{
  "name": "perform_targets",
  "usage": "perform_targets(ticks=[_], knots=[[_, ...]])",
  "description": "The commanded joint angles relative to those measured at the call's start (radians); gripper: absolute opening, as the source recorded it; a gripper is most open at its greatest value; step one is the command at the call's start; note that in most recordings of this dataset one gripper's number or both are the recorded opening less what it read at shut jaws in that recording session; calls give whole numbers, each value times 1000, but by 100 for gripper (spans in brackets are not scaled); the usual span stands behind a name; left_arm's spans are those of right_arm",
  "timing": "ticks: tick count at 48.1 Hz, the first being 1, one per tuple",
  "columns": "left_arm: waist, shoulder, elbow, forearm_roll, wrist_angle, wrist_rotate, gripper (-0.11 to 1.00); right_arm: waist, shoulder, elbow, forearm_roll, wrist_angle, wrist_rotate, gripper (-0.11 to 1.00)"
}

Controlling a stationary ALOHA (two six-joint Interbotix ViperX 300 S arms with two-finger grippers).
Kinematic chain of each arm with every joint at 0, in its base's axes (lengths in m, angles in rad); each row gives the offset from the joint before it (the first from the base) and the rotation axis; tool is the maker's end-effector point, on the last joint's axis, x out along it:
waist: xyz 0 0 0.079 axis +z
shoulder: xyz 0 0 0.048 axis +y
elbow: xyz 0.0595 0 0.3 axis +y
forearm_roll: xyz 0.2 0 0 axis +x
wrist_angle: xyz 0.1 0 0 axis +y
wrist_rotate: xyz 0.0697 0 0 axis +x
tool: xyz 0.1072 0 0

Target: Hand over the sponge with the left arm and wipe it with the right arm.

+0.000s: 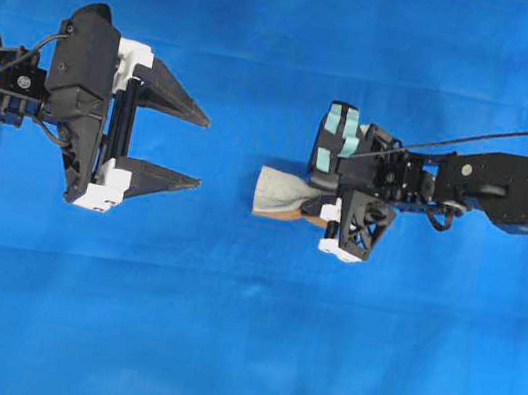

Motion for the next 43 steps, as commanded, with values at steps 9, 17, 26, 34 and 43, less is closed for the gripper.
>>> perform_targets(ticks=[9,17,26,34,43], knots=[[-2,-5,-11,0,-9,2,85,-143,-18,-6,-34,-11,-3,32],[-2,-5,-11,0,-11,2,85,-172,-18,-5,-40,-18,-5,31],[0,-5,-11,0,-11,2,85,-123,-17,-3,-35,-15,8,31],[-2,-5,-11,0,-11,2,85,-12,-12,-5,-2,-17,11,30],[0,-5,-12,0,-11,2,85,92,-6,-8,41,-18,31,30]])
